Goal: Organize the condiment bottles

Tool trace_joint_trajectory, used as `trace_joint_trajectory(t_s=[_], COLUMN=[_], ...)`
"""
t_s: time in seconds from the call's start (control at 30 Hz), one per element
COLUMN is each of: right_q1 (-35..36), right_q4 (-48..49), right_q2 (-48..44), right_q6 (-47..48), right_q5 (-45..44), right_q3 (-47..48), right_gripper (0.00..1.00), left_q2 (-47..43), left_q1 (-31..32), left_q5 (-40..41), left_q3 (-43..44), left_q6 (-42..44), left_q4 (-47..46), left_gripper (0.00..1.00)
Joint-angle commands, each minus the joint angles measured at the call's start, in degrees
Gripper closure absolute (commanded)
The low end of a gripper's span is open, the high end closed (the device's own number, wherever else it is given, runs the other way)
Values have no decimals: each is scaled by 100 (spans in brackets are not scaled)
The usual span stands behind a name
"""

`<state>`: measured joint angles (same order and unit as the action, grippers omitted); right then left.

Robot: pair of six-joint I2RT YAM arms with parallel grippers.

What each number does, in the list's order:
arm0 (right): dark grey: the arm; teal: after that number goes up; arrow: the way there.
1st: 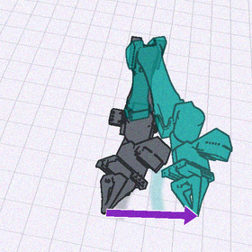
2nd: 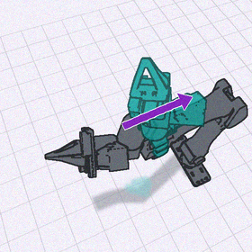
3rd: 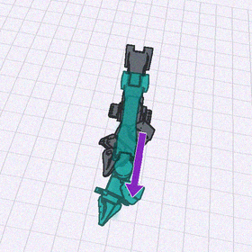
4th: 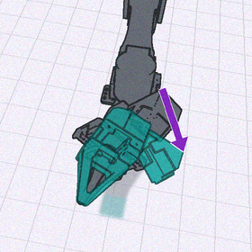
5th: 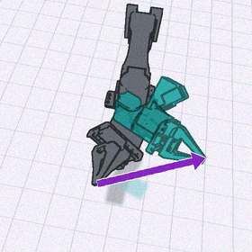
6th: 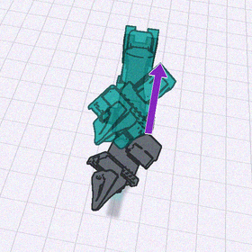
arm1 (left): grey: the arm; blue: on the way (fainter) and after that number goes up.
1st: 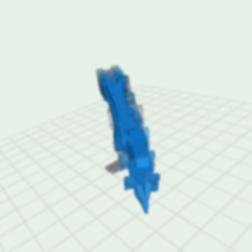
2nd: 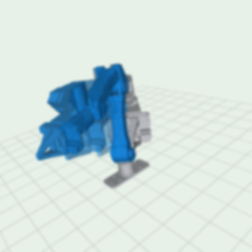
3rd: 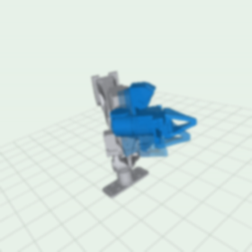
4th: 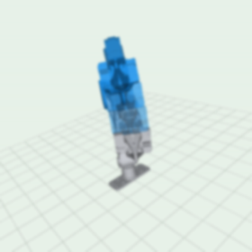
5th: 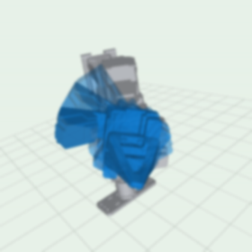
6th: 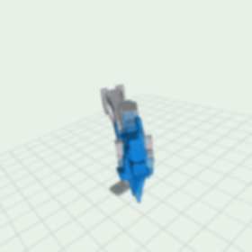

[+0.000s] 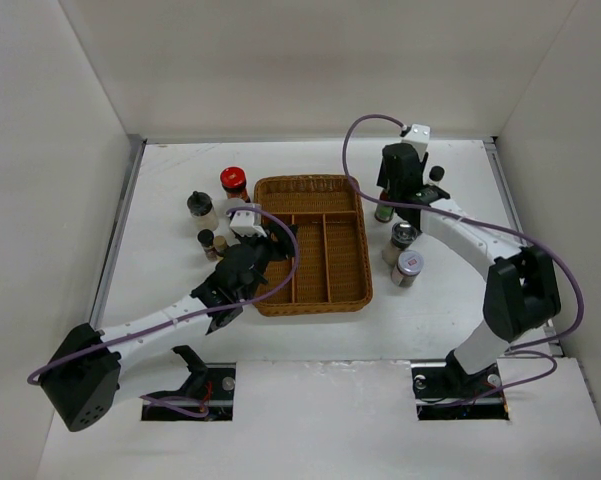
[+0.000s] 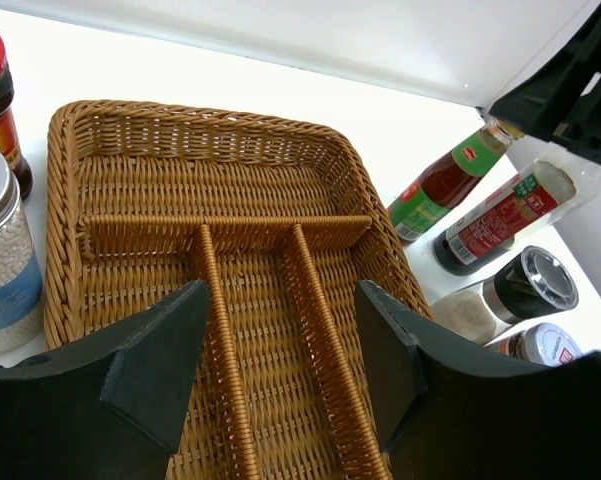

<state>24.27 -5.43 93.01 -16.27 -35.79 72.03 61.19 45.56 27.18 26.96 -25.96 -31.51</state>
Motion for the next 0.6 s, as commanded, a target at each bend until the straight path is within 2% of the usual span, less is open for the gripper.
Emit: trace_joint_trajectory(t_s=[0.0,0.13,0.3,0.57], right_q1=[-15,-41,-41,38], right_q4=[297,314,498,1141], right_q2=[50,112,-11,-828], right_q6=[-25,-104,-105,431], right_q5=[19,177,169,11], right_q3=[207,215,110,117], right_gripper=[46,53,69,72], left_q2=[-63,42,60,33], left_q1=[-43,-61,-96,-131], left_q5=[-72,-90,-116,-221], left_q3=[-112,-112,-112,-261], left_q6=[-41,-41,-50,-41], left_q4=[-374,-409,-418,-672], left_gripper=[41,41,40,37])
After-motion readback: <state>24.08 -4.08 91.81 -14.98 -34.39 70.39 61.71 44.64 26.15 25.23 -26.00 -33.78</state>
